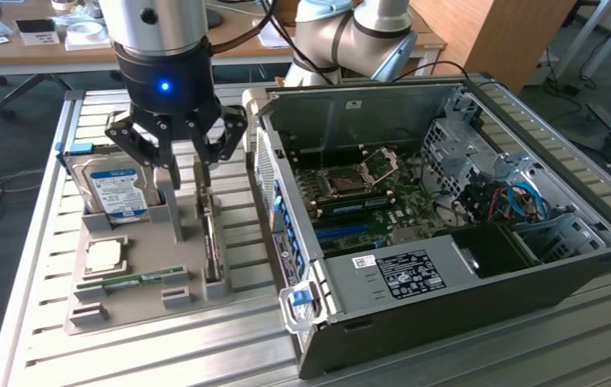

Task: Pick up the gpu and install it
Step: 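Pick up the gpu and move the gpu toward the slot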

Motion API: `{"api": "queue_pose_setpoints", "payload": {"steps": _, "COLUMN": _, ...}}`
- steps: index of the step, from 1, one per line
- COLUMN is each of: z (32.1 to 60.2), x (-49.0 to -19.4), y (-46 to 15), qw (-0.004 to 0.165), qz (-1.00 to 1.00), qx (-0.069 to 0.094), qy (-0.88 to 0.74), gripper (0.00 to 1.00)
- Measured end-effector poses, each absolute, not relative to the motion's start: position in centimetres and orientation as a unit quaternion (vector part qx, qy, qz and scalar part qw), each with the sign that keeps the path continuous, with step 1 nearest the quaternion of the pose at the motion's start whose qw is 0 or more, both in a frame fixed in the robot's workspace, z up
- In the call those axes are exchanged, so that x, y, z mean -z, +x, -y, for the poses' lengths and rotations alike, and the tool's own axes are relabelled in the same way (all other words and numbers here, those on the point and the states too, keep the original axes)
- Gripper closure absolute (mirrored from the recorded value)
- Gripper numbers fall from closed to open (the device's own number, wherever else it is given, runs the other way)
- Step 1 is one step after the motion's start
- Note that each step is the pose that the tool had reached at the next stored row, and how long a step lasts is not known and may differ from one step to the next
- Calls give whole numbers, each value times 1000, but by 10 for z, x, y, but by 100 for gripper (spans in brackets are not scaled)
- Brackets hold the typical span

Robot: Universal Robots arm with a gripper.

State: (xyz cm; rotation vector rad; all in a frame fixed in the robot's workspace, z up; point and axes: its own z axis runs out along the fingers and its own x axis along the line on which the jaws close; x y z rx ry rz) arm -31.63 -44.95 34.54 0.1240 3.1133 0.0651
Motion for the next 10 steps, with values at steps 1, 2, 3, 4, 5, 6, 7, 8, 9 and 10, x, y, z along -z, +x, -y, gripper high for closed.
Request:
{"api": "queue_pose_setpoints", "payload": {"steps": 1, "z": 449, "x": -344, "y": -316, "qw": 13, "qz": -999, "qx": -21, "qy": 40, "gripper": 59}}
{"api": "queue_pose_setpoints", "payload": {"steps": 2, "z": 449, "x": -344, "y": -316, "qw": 13, "qz": -999, "qx": -21, "qy": 40, "gripper": 59}}
{"api": "queue_pose_setpoints", "payload": {"steps": 3, "z": 449, "x": -344, "y": -316, "qw": 13, "qz": -999, "qx": -21, "qy": 40, "gripper": 59}}
{"api": "queue_pose_setpoints", "payload": {"steps": 4, "z": 449, "x": -344, "y": -316, "qw": 13, "qz": -999, "qx": -21, "qy": 40, "gripper": 59}}
{"api": "queue_pose_setpoints", "payload": {"steps": 5, "z": 449, "x": -344, "y": -316, "qw": 13, "qz": -999, "qx": -21, "qy": 40, "gripper": 59}}
{"api": "queue_pose_setpoints", "payload": {"steps": 6, "z": 449, "x": -344, "y": -316, "qw": 13, "qz": -999, "qx": -21, "qy": 40, "gripper": 59}}
{"api": "queue_pose_setpoints", "payload": {"steps": 7, "z": 449, "x": -344, "y": -316, "qw": 13, "qz": -999, "qx": -21, "qy": 40, "gripper": 59}}
{"api": "queue_pose_setpoints", "payload": {"steps": 8, "z": 449, "x": -344, "y": -316, "qw": 13, "qz": -999, "qx": -21, "qy": 40, "gripper": 59}}
{"api": "queue_pose_setpoints", "payload": {"steps": 9, "z": 449, "x": -343, "y": -316, "qw": 13, "qz": -999, "qx": -21, "qy": 40, "gripper": 59}}
{"api": "queue_pose_setpoints", "payload": {"steps": 10, "z": 449, "x": -342, "y": -316, "qw": 13, "qz": -999, "qx": -21, "qy": 40, "gripper": 59}}
